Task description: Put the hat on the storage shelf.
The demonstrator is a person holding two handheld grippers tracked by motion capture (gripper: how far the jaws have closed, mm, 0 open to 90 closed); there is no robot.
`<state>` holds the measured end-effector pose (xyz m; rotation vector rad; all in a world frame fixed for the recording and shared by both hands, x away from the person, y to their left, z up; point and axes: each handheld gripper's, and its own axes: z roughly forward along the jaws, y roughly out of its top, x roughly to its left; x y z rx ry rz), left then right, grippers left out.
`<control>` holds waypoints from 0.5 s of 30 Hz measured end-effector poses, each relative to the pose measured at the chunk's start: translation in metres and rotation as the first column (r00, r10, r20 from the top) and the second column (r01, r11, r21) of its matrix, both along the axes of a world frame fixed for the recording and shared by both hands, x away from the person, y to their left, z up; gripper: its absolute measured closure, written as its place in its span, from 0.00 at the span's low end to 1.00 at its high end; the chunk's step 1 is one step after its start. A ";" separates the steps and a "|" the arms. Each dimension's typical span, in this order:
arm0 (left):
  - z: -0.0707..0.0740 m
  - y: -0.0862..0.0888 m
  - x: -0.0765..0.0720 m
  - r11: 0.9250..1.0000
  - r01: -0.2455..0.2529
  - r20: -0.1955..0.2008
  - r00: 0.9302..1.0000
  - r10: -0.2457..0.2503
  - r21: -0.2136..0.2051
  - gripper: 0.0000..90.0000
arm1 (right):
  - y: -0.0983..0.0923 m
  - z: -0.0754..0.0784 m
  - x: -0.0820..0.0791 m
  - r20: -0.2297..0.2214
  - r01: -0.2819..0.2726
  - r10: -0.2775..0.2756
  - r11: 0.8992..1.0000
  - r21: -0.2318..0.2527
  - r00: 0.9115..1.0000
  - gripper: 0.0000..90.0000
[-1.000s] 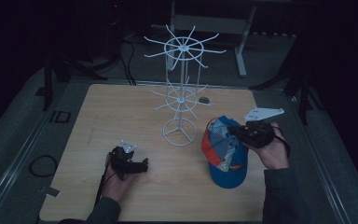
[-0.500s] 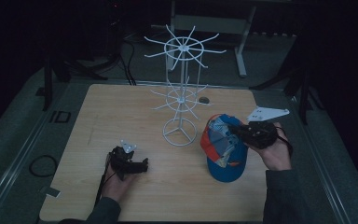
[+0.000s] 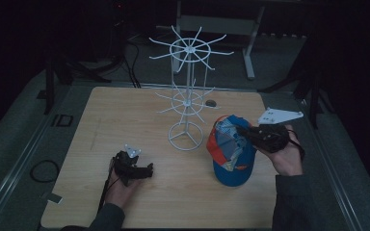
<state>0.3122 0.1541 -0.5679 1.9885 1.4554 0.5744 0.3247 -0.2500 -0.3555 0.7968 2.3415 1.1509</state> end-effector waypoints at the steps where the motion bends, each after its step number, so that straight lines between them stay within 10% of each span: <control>1: 0.000 0.000 0.000 1.000 0.000 0.000 1.000 0.000 0.000 0.03 | 0.000 0.001 0.000 0.001 0.000 0.000 1.000 0.004 1.000 0.98; 15: 0.000 0.000 0.000 1.000 0.003 0.000 1.000 -0.003 0.002 0.03 | -0.001 0.010 -0.004 0.017 -0.009 0.009 1.000 0.012 1.000 0.98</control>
